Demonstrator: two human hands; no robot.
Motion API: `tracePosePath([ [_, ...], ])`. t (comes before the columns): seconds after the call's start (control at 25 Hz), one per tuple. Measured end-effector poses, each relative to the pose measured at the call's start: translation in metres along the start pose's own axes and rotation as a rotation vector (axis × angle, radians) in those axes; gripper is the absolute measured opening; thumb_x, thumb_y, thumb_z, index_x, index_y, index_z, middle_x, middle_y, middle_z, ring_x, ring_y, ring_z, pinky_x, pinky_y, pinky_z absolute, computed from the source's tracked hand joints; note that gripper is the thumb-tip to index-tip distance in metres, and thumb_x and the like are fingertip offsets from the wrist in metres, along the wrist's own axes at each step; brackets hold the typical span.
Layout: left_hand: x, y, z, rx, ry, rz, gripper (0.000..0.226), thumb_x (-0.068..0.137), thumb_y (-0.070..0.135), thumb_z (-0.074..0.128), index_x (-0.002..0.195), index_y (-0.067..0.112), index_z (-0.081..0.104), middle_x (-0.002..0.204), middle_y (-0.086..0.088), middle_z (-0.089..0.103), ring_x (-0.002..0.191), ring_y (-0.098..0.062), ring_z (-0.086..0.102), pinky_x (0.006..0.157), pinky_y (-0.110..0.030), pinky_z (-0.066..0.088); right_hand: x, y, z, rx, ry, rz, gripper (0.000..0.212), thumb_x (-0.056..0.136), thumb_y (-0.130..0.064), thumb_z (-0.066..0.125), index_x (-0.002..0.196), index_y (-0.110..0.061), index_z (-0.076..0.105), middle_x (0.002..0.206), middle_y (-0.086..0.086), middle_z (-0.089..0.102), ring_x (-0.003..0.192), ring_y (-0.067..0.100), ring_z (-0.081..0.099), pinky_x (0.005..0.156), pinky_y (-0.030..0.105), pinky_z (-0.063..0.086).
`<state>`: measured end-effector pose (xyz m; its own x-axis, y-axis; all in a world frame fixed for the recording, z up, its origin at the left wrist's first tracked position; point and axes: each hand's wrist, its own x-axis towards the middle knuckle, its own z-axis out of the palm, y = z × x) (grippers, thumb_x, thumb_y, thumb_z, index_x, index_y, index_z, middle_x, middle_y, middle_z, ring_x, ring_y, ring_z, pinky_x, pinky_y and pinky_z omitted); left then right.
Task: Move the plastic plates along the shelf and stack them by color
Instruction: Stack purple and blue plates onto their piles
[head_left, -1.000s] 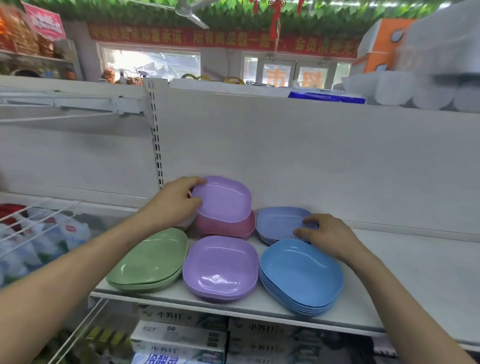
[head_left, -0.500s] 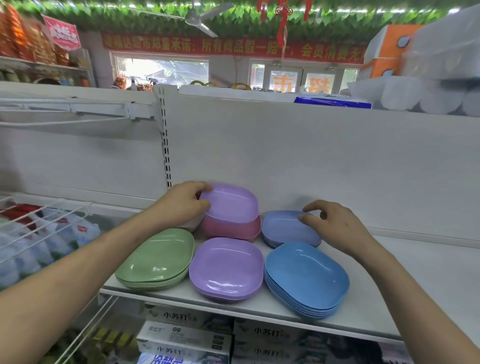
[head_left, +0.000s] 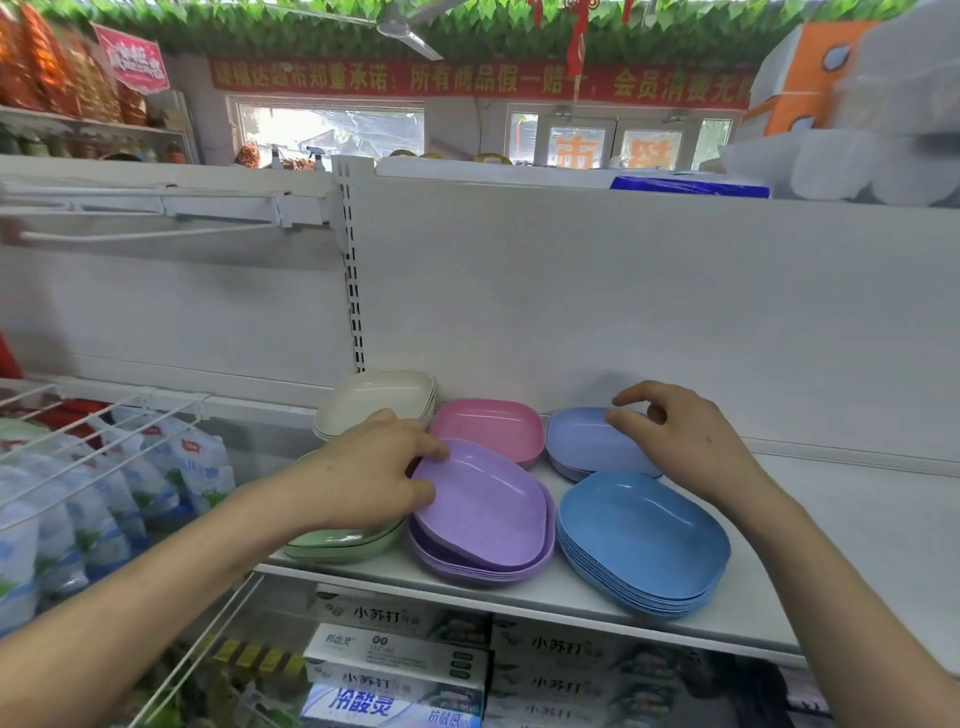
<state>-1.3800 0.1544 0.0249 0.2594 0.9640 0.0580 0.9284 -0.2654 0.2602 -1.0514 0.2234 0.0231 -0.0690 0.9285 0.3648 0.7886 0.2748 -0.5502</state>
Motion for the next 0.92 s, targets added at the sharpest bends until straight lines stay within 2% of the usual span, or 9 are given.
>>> tracePosePath([
  [0.28,-0.002,0.005,0.004,0.229,-0.141,0.09,0.063,0.085,0.067,0.062,0.141,0.038,0.055,0.106,0.01,0.043,0.109,-0.017,0.035,0.091,-0.035,0.036,-0.02,0.003,-0.004,-0.008,0.037,0.026,0.023,0.093,-0.047,0.062,0.109,-0.034,0.07,0.071,-0.012,0.05,0.071,0.007,0.052,0.063,0.031,0.036],
  [0.36,0.003,0.006,0.004,0.243,-0.139,0.11,0.066,0.085,0.07,0.06,0.144,0.04,0.052,0.11,0.009,0.044,0.111,-0.017,0.035,0.096,-0.036,0.037,-0.029,0.003,-0.01,-0.023,0.051,0.04,0.023,0.093,-0.046,0.062,0.11,-0.033,0.07,0.074,-0.01,0.052,0.072,0.01,0.054,0.064,0.033,0.04],
  [0.48,0.018,0.013,0.0,0.176,-0.044,0.181,0.076,0.087,0.075,0.055,0.152,0.038,0.042,0.121,0.009,0.045,0.116,-0.015,0.036,0.107,-0.038,0.036,-0.046,0.002,-0.02,-0.029,0.049,0.077,0.028,0.092,-0.049,0.062,0.117,-0.036,0.067,0.09,-0.006,0.059,0.084,0.01,0.058,0.078,0.035,0.049],
  [0.56,0.03,0.026,0.002,0.093,-0.03,0.279,0.088,0.085,0.08,0.051,0.157,0.033,0.032,0.141,0.011,0.041,0.133,-0.014,0.032,0.117,-0.039,0.029,-0.06,0.002,-0.026,-0.024,0.0,0.082,0.038,0.09,-0.058,0.062,0.124,-0.039,0.062,0.101,-0.012,0.059,0.091,0.004,0.059,0.083,0.033,0.049],
  [0.64,0.04,0.047,0.009,0.055,-0.095,0.372,0.102,0.082,0.082,0.053,0.162,0.03,0.019,0.161,0.01,0.026,0.15,-0.015,0.017,0.124,-0.04,0.02,-0.075,-0.001,-0.03,-0.047,-0.093,0.09,0.059,0.085,-0.071,0.06,0.135,-0.04,0.054,0.116,-0.017,0.056,0.105,0.0,0.057,0.089,0.03,0.048],
  [0.72,0.048,0.069,0.019,0.042,-0.189,0.425,0.11,0.08,0.08,0.058,0.164,0.026,0.011,0.168,0.01,0.012,0.155,-0.012,0.007,0.126,-0.035,0.012,-0.09,-0.005,-0.034,-0.101,-0.199,0.109,0.082,0.079,-0.084,0.053,0.146,-0.039,0.043,0.134,-0.02,0.049,0.122,0.001,0.05,0.101,0.031,0.044],
  [0.76,0.052,0.077,0.023,0.045,-0.224,0.447,0.111,0.08,0.079,0.06,0.163,0.024,0.013,0.169,0.009,0.012,0.154,-0.012,0.008,0.125,-0.032,0.012,-0.098,-0.009,-0.035,-0.13,-0.256,0.118,0.086,0.077,-0.086,0.052,0.148,-0.039,0.039,0.139,-0.02,0.045,0.128,0.003,0.046,0.105,0.031,0.041],
  [0.84,0.06,0.091,0.03,0.024,-0.256,0.511,0.097,0.078,0.078,0.066,0.151,0.022,0.034,0.158,0.004,0.033,0.146,-0.018,0.027,0.122,-0.035,0.026,-0.115,-0.019,-0.038,-0.177,-0.336,0.129,0.083,0.076,-0.087,0.055,0.143,-0.044,0.035,0.137,-0.019,0.043,0.127,0.004,0.043,0.101,0.028,0.038],
  [0.92,0.066,0.097,0.037,-0.011,-0.236,0.562,0.069,0.076,0.078,0.069,0.117,0.025,0.049,0.12,0.008,0.052,0.115,-0.014,0.048,0.104,-0.04,0.045,-0.13,-0.027,-0.037,-0.206,-0.353,0.147,0.097,0.072,-0.091,0.056,0.149,-0.041,0.028,0.14,-0.017,0.04,0.13,0.005,0.04,0.101,0.026,0.036],
])
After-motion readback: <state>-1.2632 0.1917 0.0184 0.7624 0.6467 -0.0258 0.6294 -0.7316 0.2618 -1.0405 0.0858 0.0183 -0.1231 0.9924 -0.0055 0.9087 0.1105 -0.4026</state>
